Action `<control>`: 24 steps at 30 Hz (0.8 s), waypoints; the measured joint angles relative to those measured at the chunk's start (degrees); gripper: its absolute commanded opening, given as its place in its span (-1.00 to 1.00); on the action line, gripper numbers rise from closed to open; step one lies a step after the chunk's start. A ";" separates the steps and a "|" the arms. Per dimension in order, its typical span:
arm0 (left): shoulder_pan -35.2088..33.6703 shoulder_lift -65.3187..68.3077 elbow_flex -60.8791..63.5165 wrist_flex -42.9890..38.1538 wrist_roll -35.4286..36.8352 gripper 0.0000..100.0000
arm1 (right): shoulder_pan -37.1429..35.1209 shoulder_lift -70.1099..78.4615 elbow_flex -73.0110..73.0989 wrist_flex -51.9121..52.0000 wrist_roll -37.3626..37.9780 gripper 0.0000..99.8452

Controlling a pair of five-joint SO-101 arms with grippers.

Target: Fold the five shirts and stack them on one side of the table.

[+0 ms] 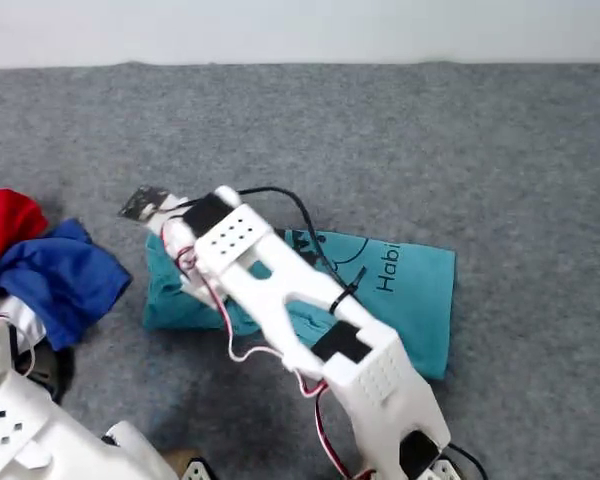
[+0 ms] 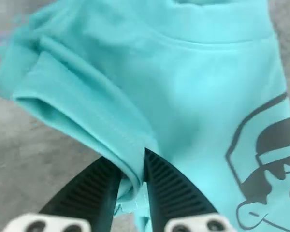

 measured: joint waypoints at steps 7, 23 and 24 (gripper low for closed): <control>0.00 0.00 0.00 0.00 0.00 -0.73 | 6.24 5.36 0.00 -1.23 0.00 -0.51; 0.00 0.00 0.00 0.00 0.00 -0.73 | 4.22 -3.25 -4.04 5.71 0.00 -0.96; 0.00 0.00 0.00 0.00 0.00 -0.73 | 3.96 -3.52 -4.13 5.36 0.00 -0.96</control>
